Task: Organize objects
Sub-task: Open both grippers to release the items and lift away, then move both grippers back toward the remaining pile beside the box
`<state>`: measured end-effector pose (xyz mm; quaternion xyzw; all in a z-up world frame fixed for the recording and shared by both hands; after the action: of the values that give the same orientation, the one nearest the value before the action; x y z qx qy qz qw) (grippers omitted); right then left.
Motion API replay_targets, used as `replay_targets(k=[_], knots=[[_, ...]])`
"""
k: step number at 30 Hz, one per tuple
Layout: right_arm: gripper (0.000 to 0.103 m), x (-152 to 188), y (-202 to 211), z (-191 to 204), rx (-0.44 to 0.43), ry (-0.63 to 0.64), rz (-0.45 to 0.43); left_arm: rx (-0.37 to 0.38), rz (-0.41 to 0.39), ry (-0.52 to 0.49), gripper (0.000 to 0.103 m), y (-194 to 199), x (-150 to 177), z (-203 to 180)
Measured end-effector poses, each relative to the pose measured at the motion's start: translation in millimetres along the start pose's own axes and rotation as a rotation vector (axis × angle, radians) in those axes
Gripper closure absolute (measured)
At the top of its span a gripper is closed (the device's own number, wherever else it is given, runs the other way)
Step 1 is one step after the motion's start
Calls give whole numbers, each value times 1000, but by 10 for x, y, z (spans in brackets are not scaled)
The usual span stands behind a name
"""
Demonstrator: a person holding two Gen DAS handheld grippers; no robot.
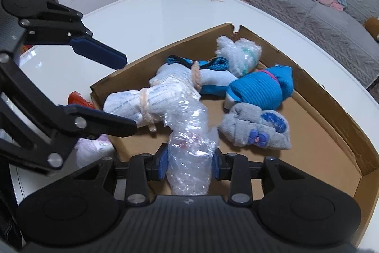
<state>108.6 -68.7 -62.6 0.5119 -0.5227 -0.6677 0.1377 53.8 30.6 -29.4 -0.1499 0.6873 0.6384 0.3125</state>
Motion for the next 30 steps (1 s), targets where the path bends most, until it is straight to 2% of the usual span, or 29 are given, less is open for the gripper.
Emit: replay_targets(k=[4, 10, 12, 18, 30], knots=[[58, 1, -9, 25, 7, 11, 11, -6, -12, 26, 28, 97, 76, 135], [55, -30, -30, 41, 15, 3, 21, -11, -7, 89, 27, 143, 257, 350], [50, -57, -31, 73, 14, 6, 19, -12, -2, 100, 27, 147, 317, 388], [45, -85, -20, 83, 39, 15, 23, -13, 8, 111, 26, 140, 454, 428], [39, 83, 506, 55, 82, -6, -71, 0, 7, 138, 26, 215, 667, 481]])
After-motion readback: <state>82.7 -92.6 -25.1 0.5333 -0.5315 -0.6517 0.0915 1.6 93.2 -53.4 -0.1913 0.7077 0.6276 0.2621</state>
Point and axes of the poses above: each gripper's, at about its wrist camera, not at the fingertips, and y roughly against the way its jaws point, z to its left, x to its underside, the point moved 3 cm from there along -y, roughly the way its jaws point, and after that the axes turned 6 degrees about y, right-handed, at the moved point
